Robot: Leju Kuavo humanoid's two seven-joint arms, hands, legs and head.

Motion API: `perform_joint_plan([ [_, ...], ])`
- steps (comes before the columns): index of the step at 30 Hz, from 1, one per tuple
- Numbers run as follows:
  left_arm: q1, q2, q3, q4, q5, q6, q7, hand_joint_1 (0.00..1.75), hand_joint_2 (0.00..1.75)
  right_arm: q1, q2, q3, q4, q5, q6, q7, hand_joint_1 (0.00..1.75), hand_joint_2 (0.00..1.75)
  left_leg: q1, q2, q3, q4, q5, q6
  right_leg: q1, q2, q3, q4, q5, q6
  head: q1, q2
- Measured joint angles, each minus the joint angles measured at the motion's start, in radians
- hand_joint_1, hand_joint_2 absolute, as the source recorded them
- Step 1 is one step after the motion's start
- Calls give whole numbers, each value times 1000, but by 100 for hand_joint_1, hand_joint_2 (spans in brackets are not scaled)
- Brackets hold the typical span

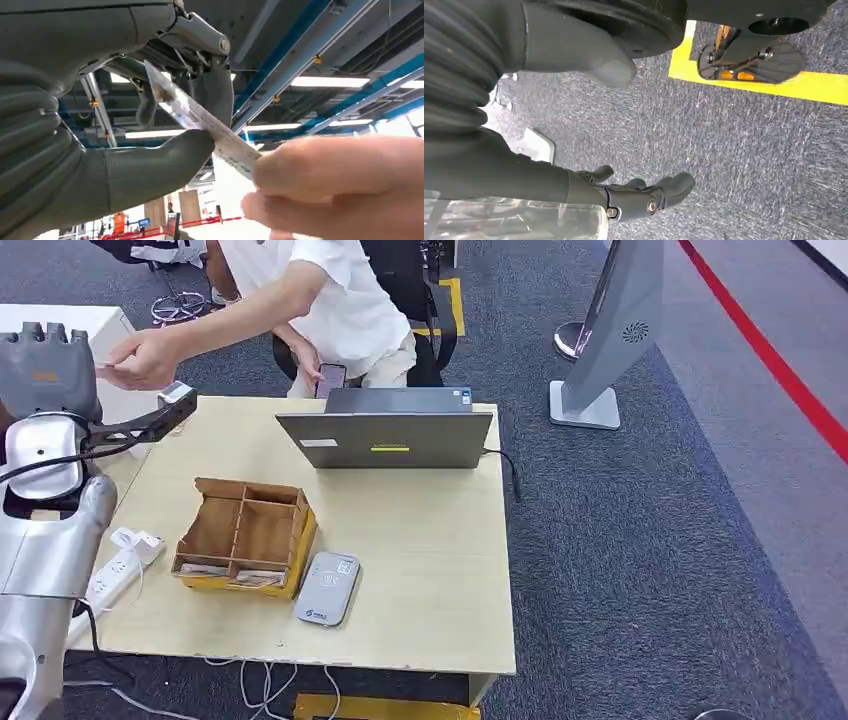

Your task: Pass the card to the sensor for recognition and then transmit it.

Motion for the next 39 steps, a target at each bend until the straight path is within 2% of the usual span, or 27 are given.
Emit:
perform_joint_plan([
  [7, 1, -8, -3, -24, 0, -6, -31, 175, 175, 0, 0, 5, 0, 0, 0, 1, 0, 175, 0, 0, 0, 0, 0, 0, 0, 0, 0, 0, 0, 0, 0, 0],
  [13, 32, -46, -3, -92, 2, 62, -72, 175, 175, -1, 0, 5, 0, -6, 0, 5, 0, 175, 0, 0, 0, 0, 0, 0, 0, 0, 0, 0, 0, 0, 0, 0],
  [16, 91, -81, -3, -170, 3, 115, -106, 175, 175, -2, 0, 5, 0, -17, 0, 19, 0, 175, 0, 0, -1, 0, -1, 0, 0, 0, 0, 0, 0, 0, -1, 0],
  [20, 216, -164, -5, -302, 9, 187, -182, 175, 175, -4, 0, 5, -1, -18, 0, 27, 0, 175, -1, -1, -1, 0, -1, 1, 0, -1, 0, -1, -1, 1, 0, 0],
  [24, 347, -228, -78, -403, 5, 161, -201, 175, 175, -3, 0, 5, -2, -24, 0, 26, 0, 175, -1, -1, -1, 0, -2, 2, -1, -1, 0, -1, -1, 1, 0, 0],
  [26, 399, -247, -118, -434, 3, 142, -199, 175, 175, -3, 0, 5, -2, -33, 0, 23, 0, 175, -1, -1, -1, 0, -2, 2, 0, -2, 0, -1, -1, 1, 0, 0],
  [30, 472, -267, -198, -458, 3, 63, -192, 175, 175, -2, 0, 5, -5, -37, 0, 23, 0, 175, -1, -1, -1, 0, -2, 2, 0, -2, 0, -1, -2, 2, 0, 0],
  [39, 629, -309, -264, -460, 1, -74, -74, 175, 175, 0, 3, 2, -11, -56, 0, 16, 0, 175, -1, -1, -1, 0, -2, 2, 0, -2, 0, -1, -2, 2, 0, 0],
])
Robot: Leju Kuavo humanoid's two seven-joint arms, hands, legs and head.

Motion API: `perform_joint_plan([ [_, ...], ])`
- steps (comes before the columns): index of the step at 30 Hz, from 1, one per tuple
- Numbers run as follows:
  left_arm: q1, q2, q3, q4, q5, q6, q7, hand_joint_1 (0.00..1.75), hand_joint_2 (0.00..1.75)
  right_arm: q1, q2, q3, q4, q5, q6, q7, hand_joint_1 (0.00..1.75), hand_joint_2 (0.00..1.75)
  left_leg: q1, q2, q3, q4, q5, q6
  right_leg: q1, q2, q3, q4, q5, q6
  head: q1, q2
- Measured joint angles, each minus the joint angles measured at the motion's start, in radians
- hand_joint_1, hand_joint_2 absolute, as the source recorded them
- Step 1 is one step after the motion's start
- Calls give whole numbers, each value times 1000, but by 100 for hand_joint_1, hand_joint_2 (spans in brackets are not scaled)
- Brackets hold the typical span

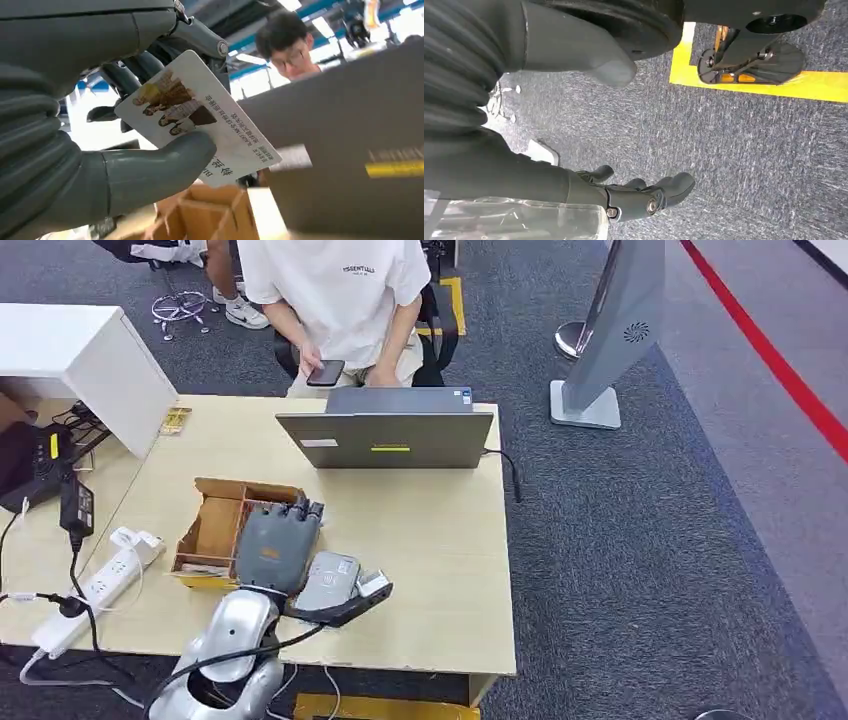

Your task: Pass the card to the sensor for recognition and then transmit it.

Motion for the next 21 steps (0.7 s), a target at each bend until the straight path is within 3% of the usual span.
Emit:
perform_joint_plan([
  [11, 72, 4, -39, 31, 0, -110, 47, 175, 175, 0, 0, -3, -8, 7, 0, 11, 0, 175, 0, 0, 0, 0, 0, 0, 0, 0, 0, 0, -1, 1, 0, 0],
  [21, 100, -1, -39, 92, 0, -139, 94, 175, 175, 0, 0, -3, -10, 27, 0, 20, 0, 175, 0, 0, 0, 0, 0, 0, 0, 0, 0, 0, -1, 1, 0, 0],
])
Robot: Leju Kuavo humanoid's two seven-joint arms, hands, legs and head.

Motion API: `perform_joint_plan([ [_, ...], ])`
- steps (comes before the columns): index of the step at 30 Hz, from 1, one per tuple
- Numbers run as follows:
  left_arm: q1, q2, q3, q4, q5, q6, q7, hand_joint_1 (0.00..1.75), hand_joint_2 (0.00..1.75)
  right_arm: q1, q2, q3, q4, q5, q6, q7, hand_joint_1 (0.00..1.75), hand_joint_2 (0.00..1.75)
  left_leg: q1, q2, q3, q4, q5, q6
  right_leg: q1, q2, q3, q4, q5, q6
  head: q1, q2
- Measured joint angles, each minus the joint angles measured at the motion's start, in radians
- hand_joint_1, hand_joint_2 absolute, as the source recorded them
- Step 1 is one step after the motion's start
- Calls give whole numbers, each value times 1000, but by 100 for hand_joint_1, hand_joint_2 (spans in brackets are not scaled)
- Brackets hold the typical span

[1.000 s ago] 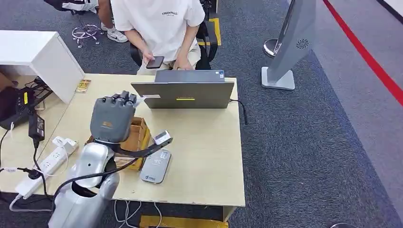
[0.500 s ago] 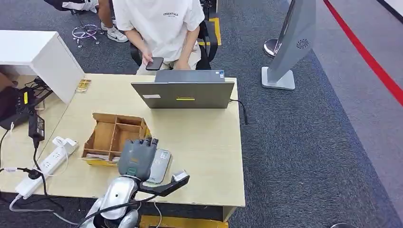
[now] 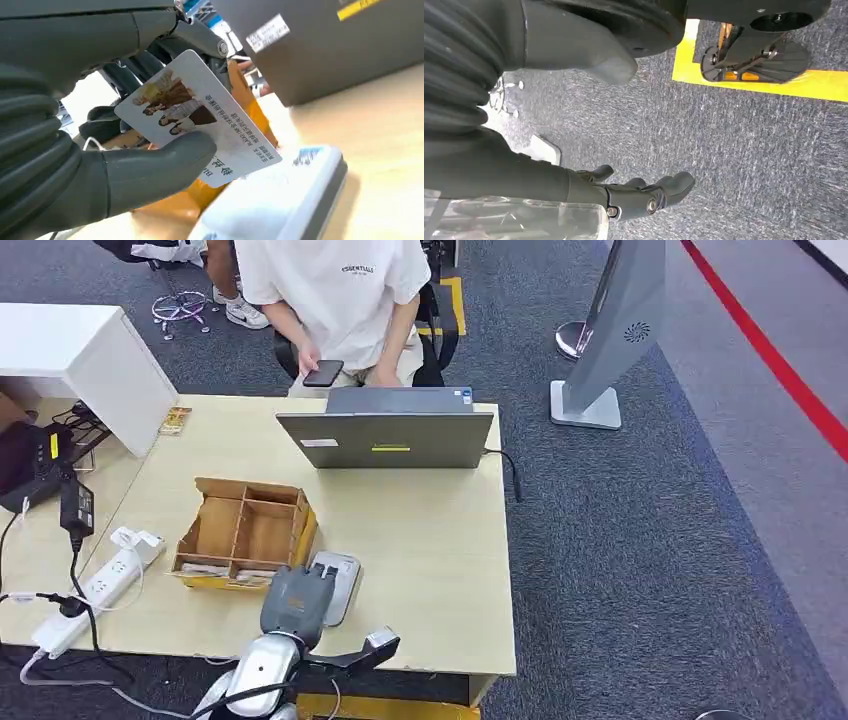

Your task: Pass the card to the sensor for recognition and then transmit it.

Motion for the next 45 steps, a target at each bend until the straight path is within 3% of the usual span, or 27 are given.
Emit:
perform_joint_plan([
  [13, 10, -10, 6, 62, 0, -3, 2, 175, 175, 0, 0, 2, -3, 15, 0, 14, 0, 175, 0, -1, 0, 0, 0, 0, 0, -1, 1, 0, 0, 0, 0, 0],
  [17, -2, -11, 11, 23, 0, 48, 36, 175, 175, 1, 0, 1, -3, 11, 0, 13, 0, 175, 0, -1, 0, 0, 0, 0, 0, -1, 0, 0, 0, 0, 0, 0],
  [20, -63, -4, 16, -41, 1, 128, 56, 175, 175, 2, 1, 1, -3, 10, 0, 11, 0, 175, 0, -3, -1, 0, 1, 1, 0, -3, 1, 0, 0, 0, 0, 0],
  [23, -116, -1, 36, -102, 1, 141, 26, 175, 175, 3, 3, 1, -3, 11, 0, 11, 0, 175, 0, -3, 0, 0, 2, 1, 0, -3, 1, 0, 1, 0, 0, 0],
  [25, -181, 5, 66, -152, 0, 183, 2, 175, 175, 3, 5, 1, -3, 13, 0, 11, 0, 175, 0, -4, -2, 0, 3, 2, 0, -4, 1, 0, 1, 0, 1, 0],
  [27, -261, 19, 107, -191, 1, 220, -10, 175, 175, 3, 6, 1, -3, 17, 0, 11, 0, 175, 0, -4, -1, 0, 3, 2, 0, -4, 1, 1, 1, -1, 0, 0],
  [30, -371, 65, 183, -196, 1, 203, -32, 175, 175, 2, 6, 5, -2, 34, 0, 11, 0, 175, 0, -4, -1, 0, 4, 1, 0, -4, 1, 1, 1, -1, 0, 0],
  [34, -519, 158, 249, -72, 0, 208, 5, 175, 175, 0, 6, 9, -1, 37, 0, 11, 0, 175, 0, -3, 1, 0, 4, 0, 0, -3, 1, 2, 1, -1, 0, 0],
  [39, -578, 214, 266, 46, 0, 214, 27, 175, 175, -3, 6, 18, 1, 44, 0, 11, 0, 175, 0, -3, 0, 0, 4, 0, 0, -3, 1, 2, 1, -1, 0, 0],
  [45, -587, 223, 266, 84, 0, 199, 39, 175, 175, -4, 6, 25, 2, 44, 0, 12, 0, 175, 0, -3, -1, 0, 4, 0, 0, -3, 0, 1, 1, -1, 0, 0],
])
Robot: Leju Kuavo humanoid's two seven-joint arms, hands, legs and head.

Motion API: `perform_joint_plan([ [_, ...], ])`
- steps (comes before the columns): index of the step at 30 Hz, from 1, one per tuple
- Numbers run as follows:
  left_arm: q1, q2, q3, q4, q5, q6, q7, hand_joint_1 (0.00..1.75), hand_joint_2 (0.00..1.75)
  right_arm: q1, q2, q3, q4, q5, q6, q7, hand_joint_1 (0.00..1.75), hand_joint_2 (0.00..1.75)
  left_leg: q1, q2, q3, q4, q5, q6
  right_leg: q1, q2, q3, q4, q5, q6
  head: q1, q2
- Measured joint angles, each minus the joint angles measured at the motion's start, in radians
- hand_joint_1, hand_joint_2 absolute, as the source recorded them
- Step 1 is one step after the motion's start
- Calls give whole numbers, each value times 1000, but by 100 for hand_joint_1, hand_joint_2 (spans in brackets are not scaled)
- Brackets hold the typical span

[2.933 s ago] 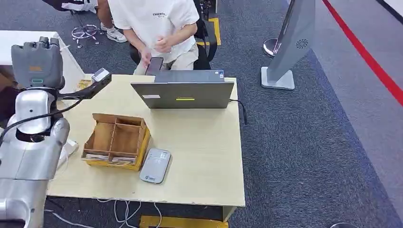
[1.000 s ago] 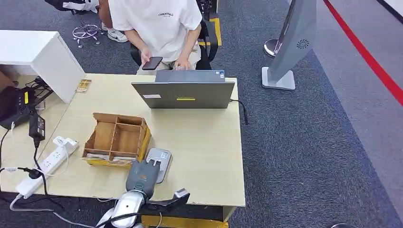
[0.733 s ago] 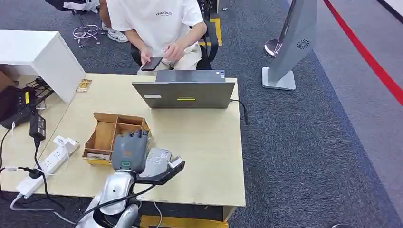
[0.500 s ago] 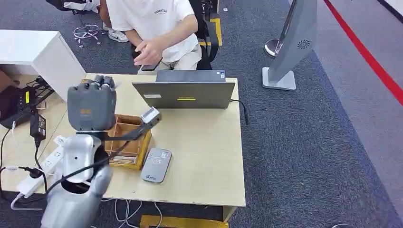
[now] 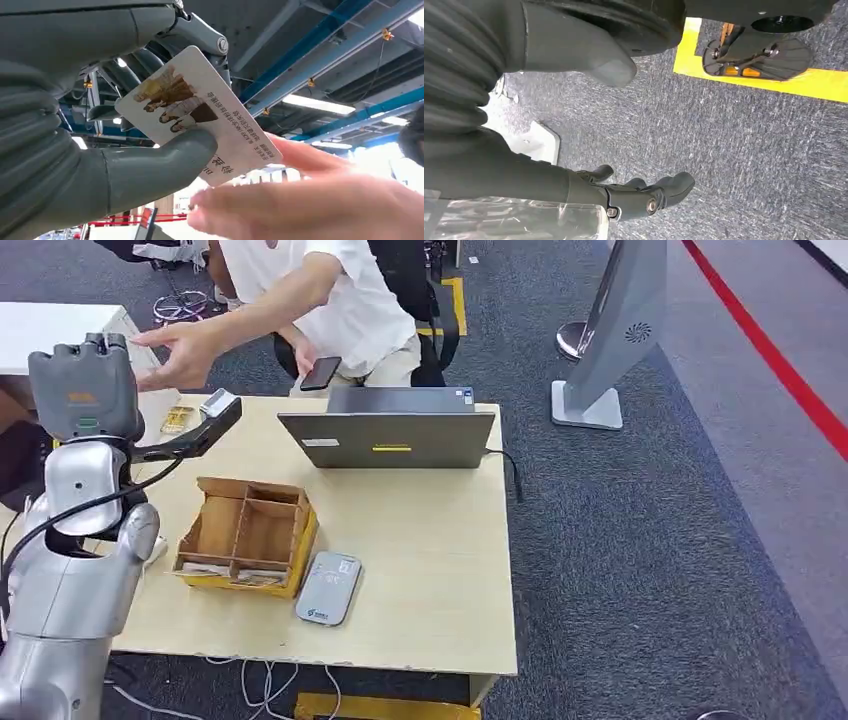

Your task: Pass the card to the sensor for recognition and then transmit it.

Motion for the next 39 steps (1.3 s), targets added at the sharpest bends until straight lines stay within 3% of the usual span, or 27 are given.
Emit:
perform_joint_plan([
  [2, 0, 0, -9, 0, 0, -4, -1, 175, 175, -1, 0, 1, 0, 0, 0, 2, 0, 175, 0, 0, 0, 0, 0, 0, 0, 0, 0, 0, 0, 0, 0, 0],
  [3, 1, 0, -16, 0, 0, -7, -1, 0, 175, -1, 0, 2, 0, 0, 0, 2, 0, 175, 0, 0, 0, 0, 0, 0, 0, 0, 0, 0, 0, 0, 0, 0],
  [13, 66, -40, -58, -71, 0, -6, -26, 0, 175, -1, 0, 3, 0, -21, 0, 2, 0, 175, 0, 0, 0, 0, 0, 0, 0, 0, 0, 0, 0, 0, 0, 0],
  [21, 227, -85, -121, -317, 0, 21, -106, 0, 175, 1, 2, -5, 0, -68, 0, -1, 0, 175, 0, 1, 0, 0, -3, 0, 0, 1, 0, 0, -1, 0, 0, 0],
  [26, 352, -29, -214, -447, 0, 31, -10, 0, 175, 3, 2, -25, 0, -85, 0, 1, 0, 175, 0, 1, 0, 0, -3, 0, 0, 1, 0, 0, -2, 0, 0, 0],
  [30, 464, -11, -227, -461, 0, -7, -34, 0, 175, 5, 2, -36, -1, -89, 0, 2, 0, 175, 0, 1, 0, -1, -3, 0, 0, 1, -1, 0, -2, 0, 0, 0],
  [37, 475, -9, -227, -461, 0, -7, -41, 0, 175, 5, 2, -38, -1, -89, 0, 2, 0, 175, 0, 1, 0, -1, -3, 0, 0, 1, -1, 0, -2, 0, 0, 0],
  [38, 507, -1, -227, -460, 0, -29, -48, 0, 175, 5, 2, -42, -1, -88, 0, 2, 0, 175, 0, 1, -1, -1, -3, 0, 0, 1, -1, 0, -2, 0, 0, 0],
  [39, 547, 11, -226, -449, 0, -106, -48, 0, 175, 5, 2, -45, -1, -87, 0, 3, 0, 175, 0, 1, -1, -1, -3, 0, 0, 0, -1, 0, -2, 0, 0, 0],
])
